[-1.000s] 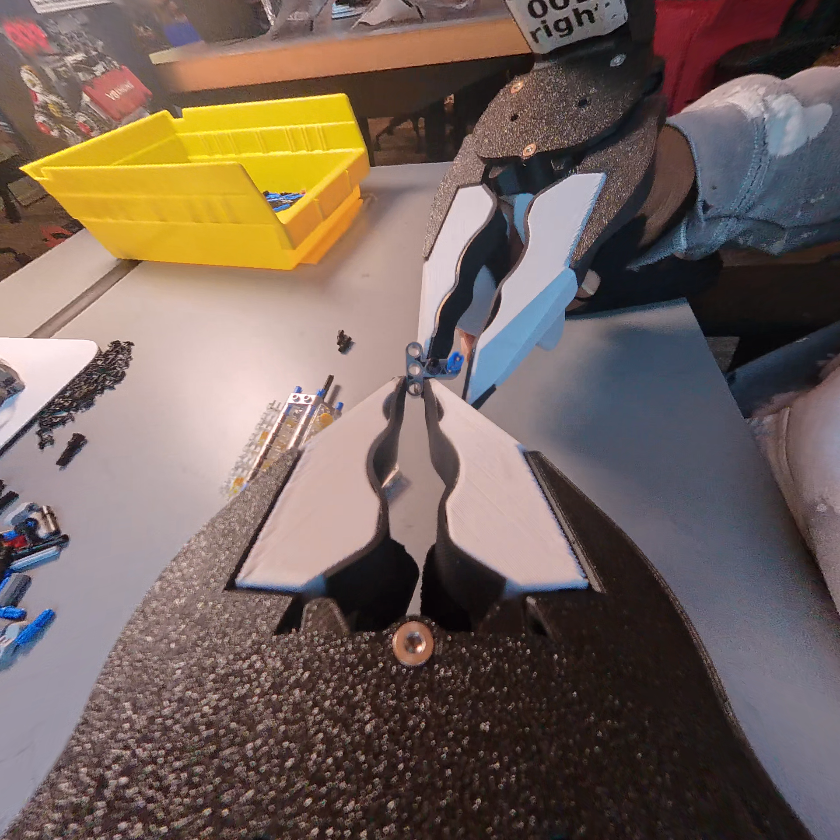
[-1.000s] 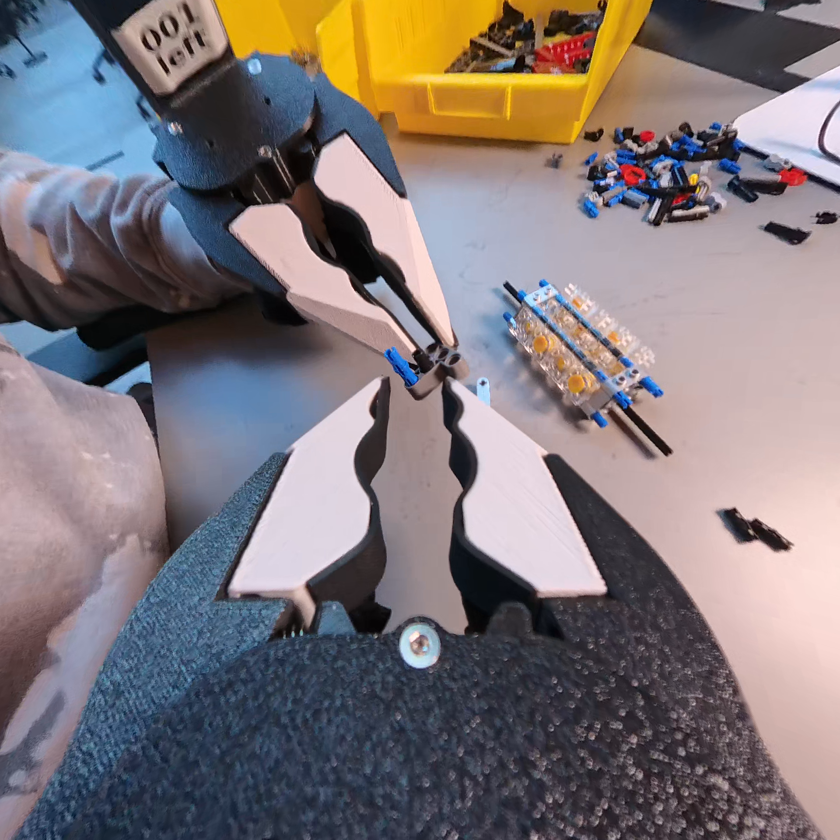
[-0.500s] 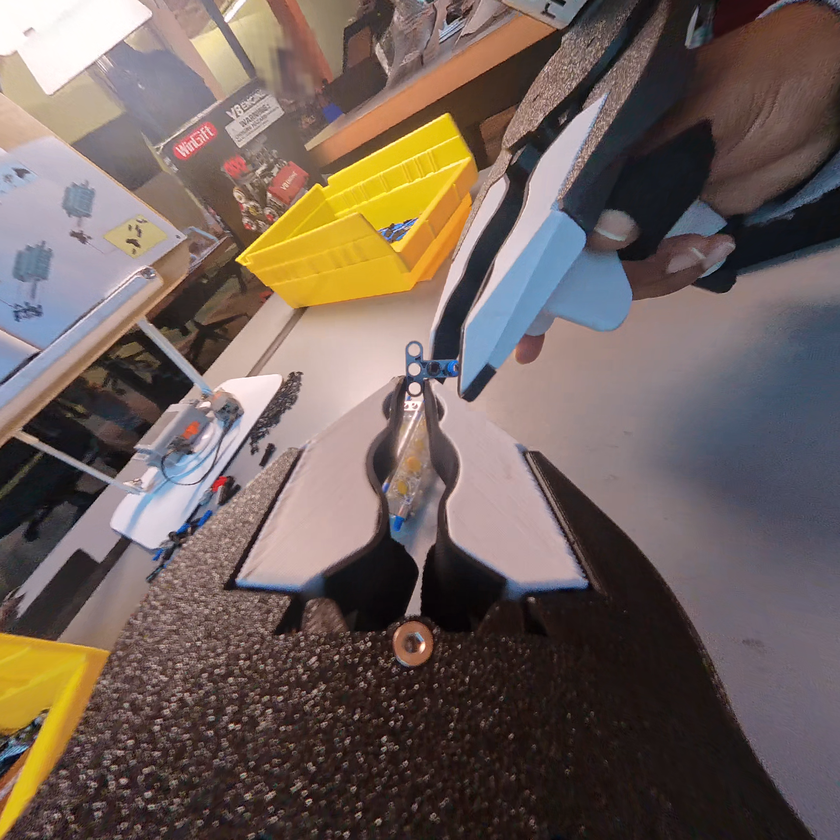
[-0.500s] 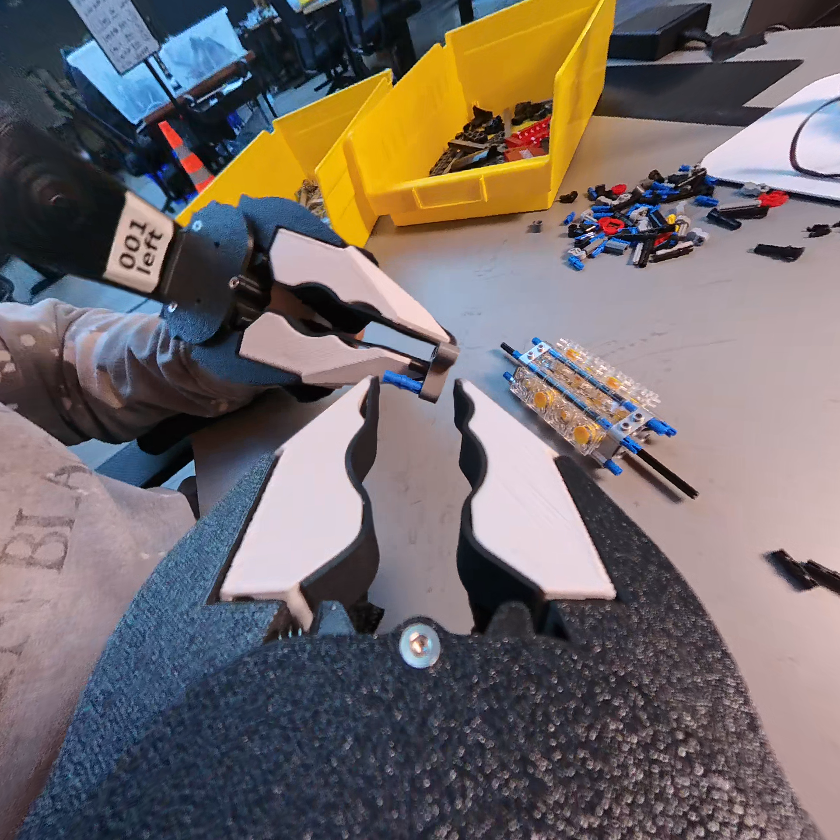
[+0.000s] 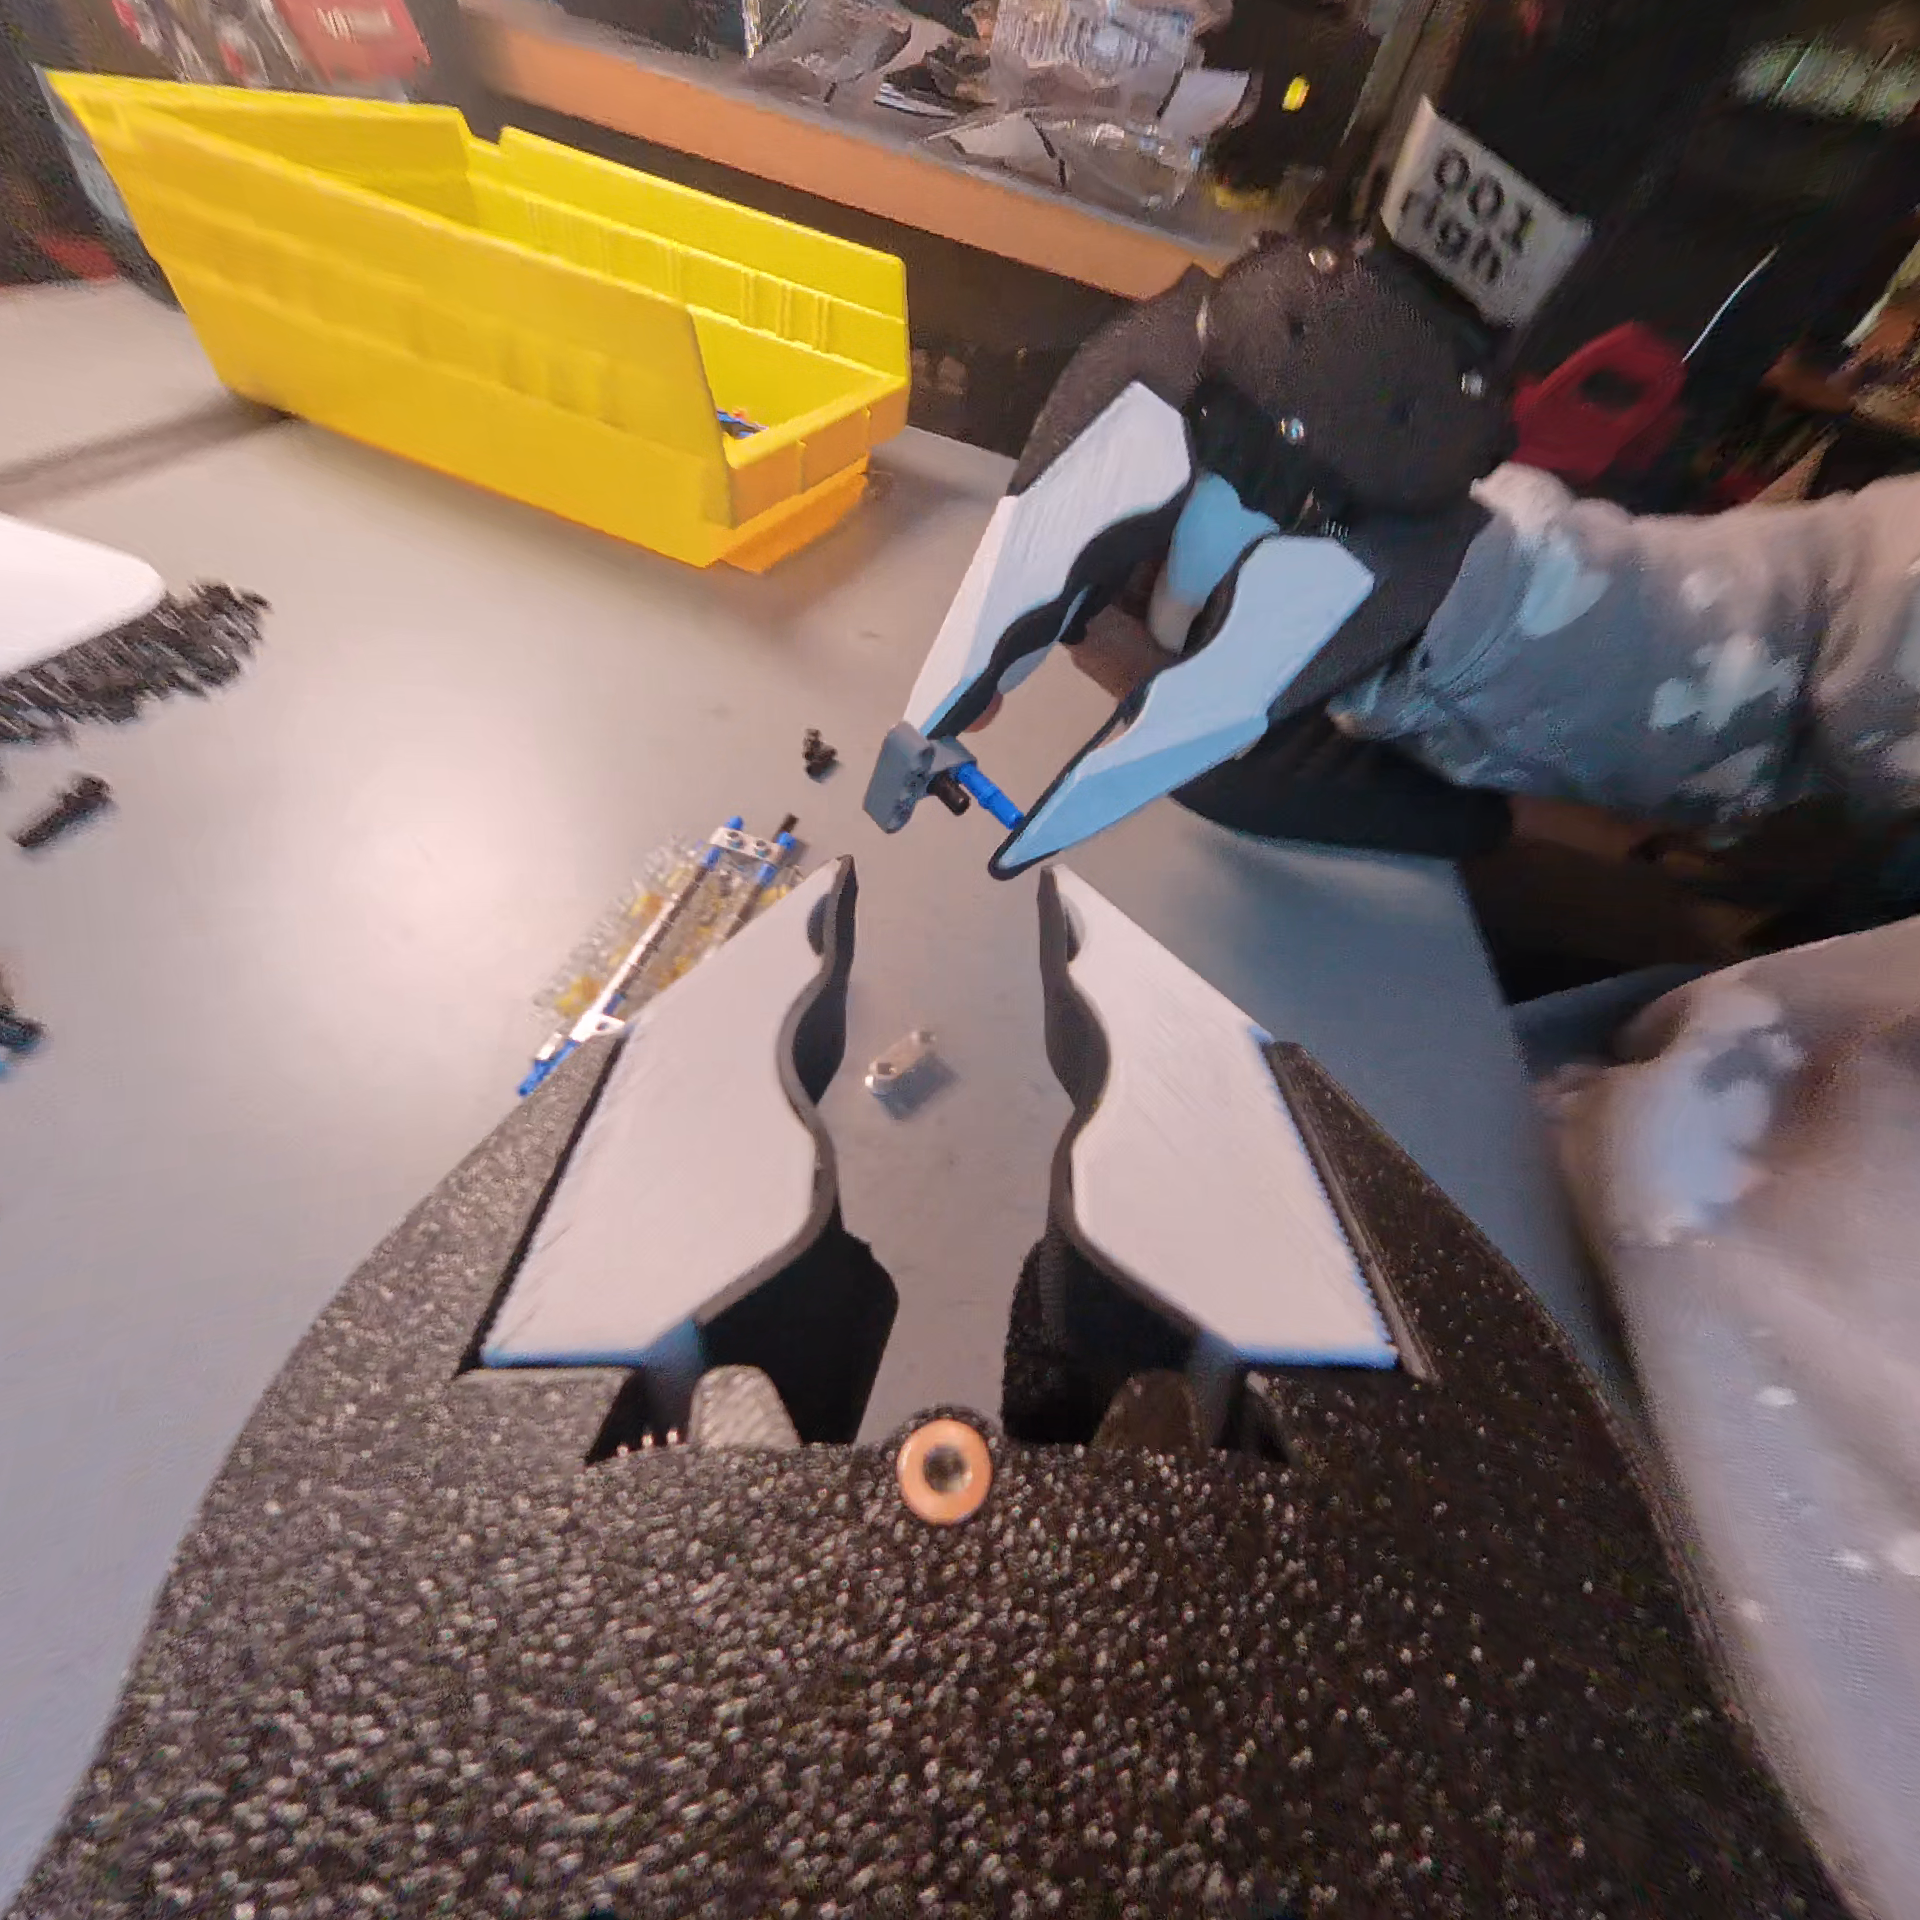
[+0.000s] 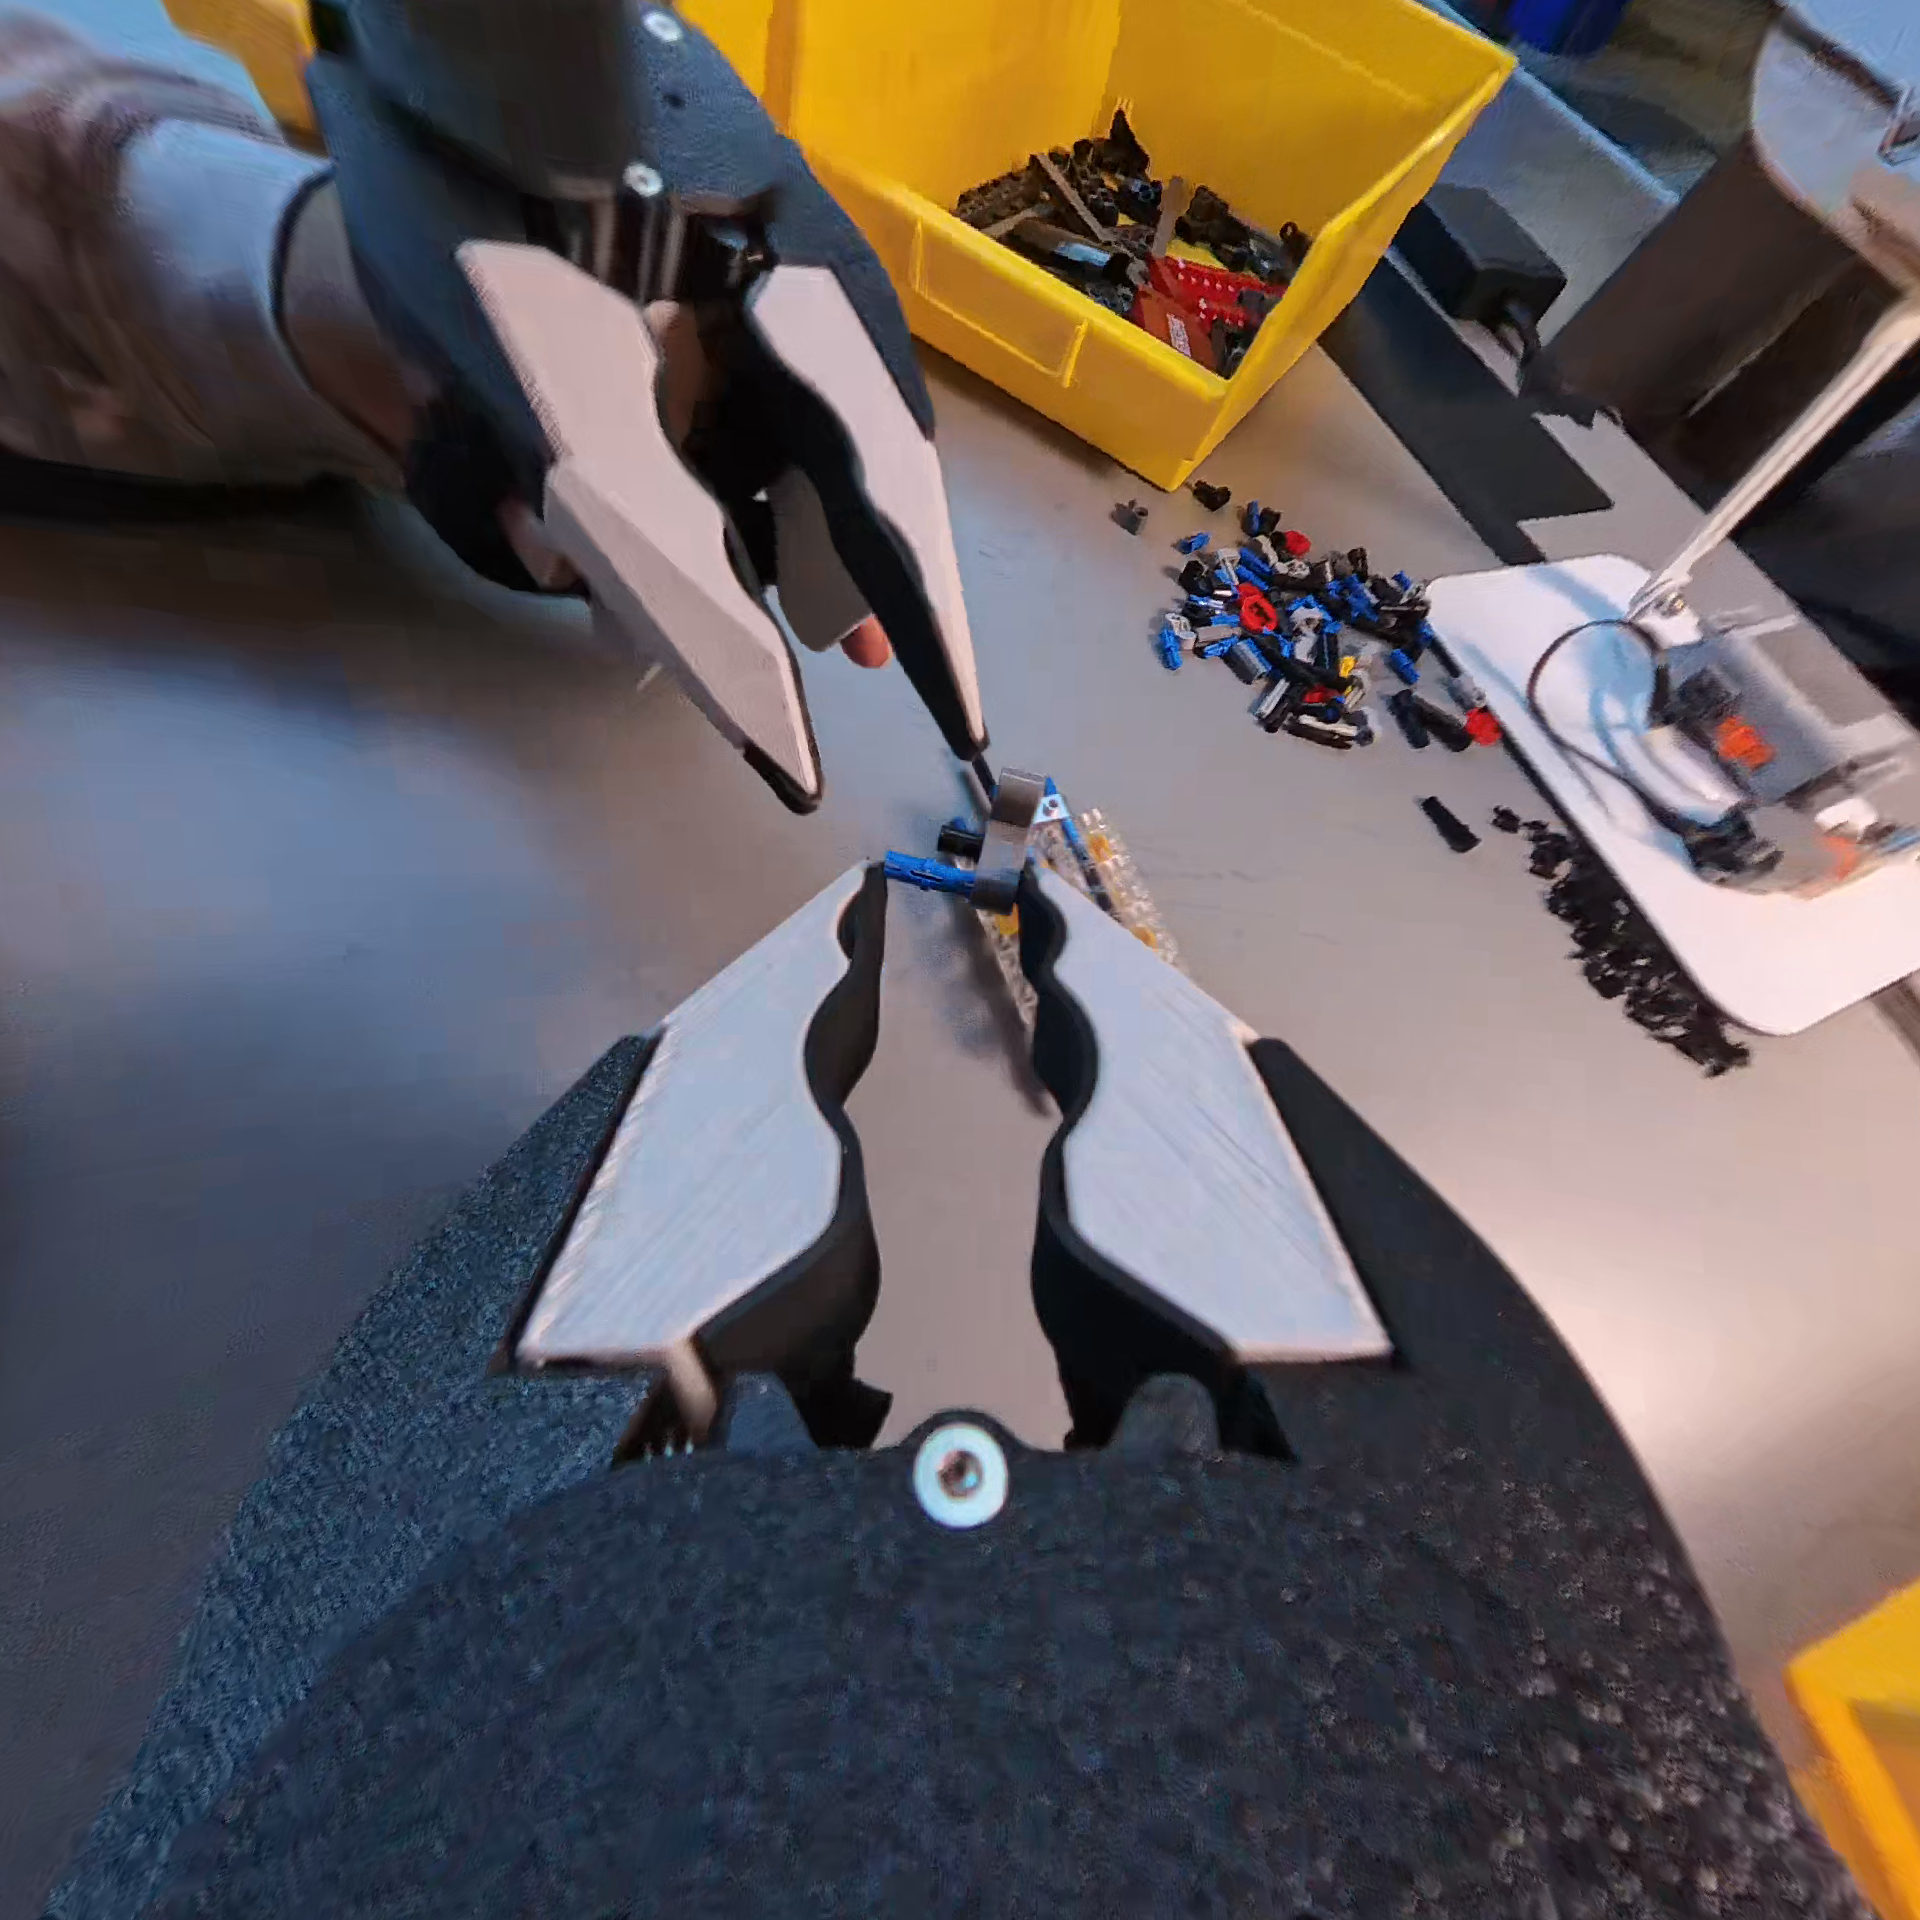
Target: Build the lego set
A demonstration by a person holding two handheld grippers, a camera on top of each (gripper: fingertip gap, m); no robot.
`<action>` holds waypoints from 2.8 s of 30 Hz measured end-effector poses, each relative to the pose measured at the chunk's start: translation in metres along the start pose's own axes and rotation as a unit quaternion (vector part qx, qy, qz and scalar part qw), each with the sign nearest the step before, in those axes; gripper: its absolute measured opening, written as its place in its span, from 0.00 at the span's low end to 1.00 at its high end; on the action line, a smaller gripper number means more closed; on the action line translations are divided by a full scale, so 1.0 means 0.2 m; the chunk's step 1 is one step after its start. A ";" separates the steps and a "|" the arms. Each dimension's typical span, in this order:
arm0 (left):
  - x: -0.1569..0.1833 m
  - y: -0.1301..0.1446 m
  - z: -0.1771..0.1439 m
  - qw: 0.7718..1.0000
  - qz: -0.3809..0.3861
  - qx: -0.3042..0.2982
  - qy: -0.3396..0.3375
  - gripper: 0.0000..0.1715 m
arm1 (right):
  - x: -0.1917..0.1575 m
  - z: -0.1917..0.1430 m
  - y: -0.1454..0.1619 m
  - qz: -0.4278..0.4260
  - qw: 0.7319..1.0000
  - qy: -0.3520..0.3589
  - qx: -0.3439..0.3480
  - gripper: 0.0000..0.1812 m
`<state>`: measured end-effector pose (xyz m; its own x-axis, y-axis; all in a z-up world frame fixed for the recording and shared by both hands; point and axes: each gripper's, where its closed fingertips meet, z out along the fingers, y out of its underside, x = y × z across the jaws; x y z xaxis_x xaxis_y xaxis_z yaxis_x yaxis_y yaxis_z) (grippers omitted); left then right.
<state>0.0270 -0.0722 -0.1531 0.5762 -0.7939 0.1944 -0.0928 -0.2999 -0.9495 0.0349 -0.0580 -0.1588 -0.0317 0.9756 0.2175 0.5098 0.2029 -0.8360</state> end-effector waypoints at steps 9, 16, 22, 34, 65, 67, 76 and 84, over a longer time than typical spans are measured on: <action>-0.05 0.00 -0.02 0.982 -0.177 0.025 0.055 0.17 | 0.00 0.12 -0.08 -0.265 0.964 0.034 -0.001 0.12; -0.08 -0.01 -0.03 0.973 -0.216 0.040 0.068 0.05 | 0.03 0.17 -0.11 -0.292 0.954 0.057 0.039 0.12; -0.10 -0.02 -0.03 0.969 -0.229 0.051 0.075 0.02 | 0.05 0.16 -0.10 -0.288 0.953 0.070 0.062 0.12; -0.10 -0.09 -0.05 0.968 -0.217 0.096 0.079 0.02 | 0.08 0.13 -0.16 -0.243 0.957 0.100 0.122 0.12; -0.12 -0.11 -0.08 0.965 -0.227 0.112 0.076 0.12 | 0.07 0.10 -0.16 -0.237 0.960 0.098 0.115 0.12; -0.13 -0.12 -0.09 0.968 -0.213 0.116 0.068 0.13 | 0.06 0.10 -0.16 -0.235 0.960 0.093 0.118 0.12; -0.06 -0.11 -0.07 0.965 -0.218 0.096 0.112 0.13 | -0.02 0.10 -0.17 -0.225 0.963 0.054 0.141 0.12; -0.07 -0.07 -0.05 0.980 -0.172 0.062 0.074 0.13 | -0.01 0.12 -0.12 -0.185 0.974 0.024 0.126 0.12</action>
<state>0.0120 -0.0617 -0.1410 0.4316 -0.7273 0.5335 0.1921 -0.5038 -0.8422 0.0010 -0.0636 -0.1515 -0.1304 0.8276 0.5459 0.2426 0.5605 -0.7918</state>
